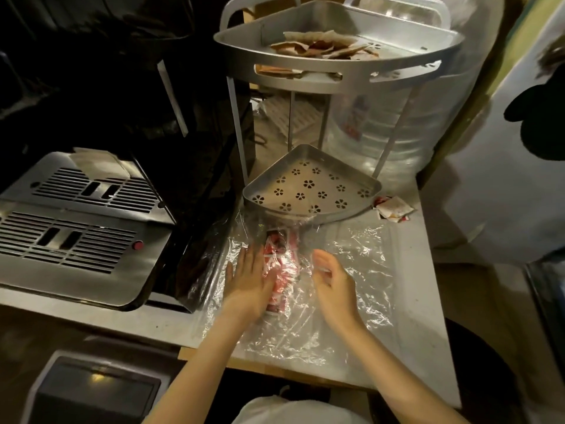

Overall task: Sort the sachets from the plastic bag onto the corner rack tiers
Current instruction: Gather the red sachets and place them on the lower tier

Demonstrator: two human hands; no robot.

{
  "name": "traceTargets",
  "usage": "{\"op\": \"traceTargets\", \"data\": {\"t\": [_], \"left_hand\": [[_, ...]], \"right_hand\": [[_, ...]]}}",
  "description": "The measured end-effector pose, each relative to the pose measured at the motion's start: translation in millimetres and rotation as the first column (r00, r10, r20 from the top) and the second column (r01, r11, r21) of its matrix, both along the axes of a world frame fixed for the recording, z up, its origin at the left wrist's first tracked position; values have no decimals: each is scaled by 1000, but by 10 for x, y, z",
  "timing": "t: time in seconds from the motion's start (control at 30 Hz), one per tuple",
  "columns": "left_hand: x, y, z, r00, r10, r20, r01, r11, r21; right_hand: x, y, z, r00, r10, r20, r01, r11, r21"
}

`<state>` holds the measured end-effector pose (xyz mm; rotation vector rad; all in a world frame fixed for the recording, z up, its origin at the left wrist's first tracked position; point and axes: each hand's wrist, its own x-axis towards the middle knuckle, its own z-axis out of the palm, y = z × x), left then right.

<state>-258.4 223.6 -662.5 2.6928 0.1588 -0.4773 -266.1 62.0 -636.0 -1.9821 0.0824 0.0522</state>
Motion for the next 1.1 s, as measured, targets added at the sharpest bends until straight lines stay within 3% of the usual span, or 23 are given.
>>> {"op": "traceTargets", "data": {"t": [0.13,0.2,0.23,0.3,0.4,0.5,0.57,0.7,0.83,0.97,1.1], "left_hand": [[67,-93,210,993,63,101,-69,996,58],[39,-223,275,945,174,279,-157,984,-80],[5,-294,282,903,182,390,-136,980,-143],[-92,-431,239,838,49,544,-3,996,-85],[-196,-558,176,871,-108,480,94,994,55],[-200,-595,-6,907,-164,387,119,984,135],[-192,-592,-96,909,-183,374,130,978,162],[-197,-590,-181,894,-201,400,132,972,195],[-179,-590,-193,893,-204,401,128,970,208],[-174,-587,-173,898,-203,390,132,971,200],[-177,-555,-114,922,-138,363,116,990,81]], "right_hand": [[-55,-238,-60,992,53,115,-22,967,-254],[-58,-356,-67,987,37,158,23,933,-360],[-49,-419,-69,987,10,159,56,912,-405],[-38,-544,-82,991,-94,95,128,871,-474],[-63,-695,-65,954,-294,-52,226,827,-515],[-84,-761,-25,931,-350,-105,230,784,-577],[-56,-789,-16,923,-369,-108,267,818,-510],[0,-852,-15,880,-408,-241,393,913,-110],[75,-907,56,805,-388,-449,522,823,225],[100,-946,137,776,-186,-602,385,897,219],[150,-1047,265,865,-70,-497,274,895,351]]}}
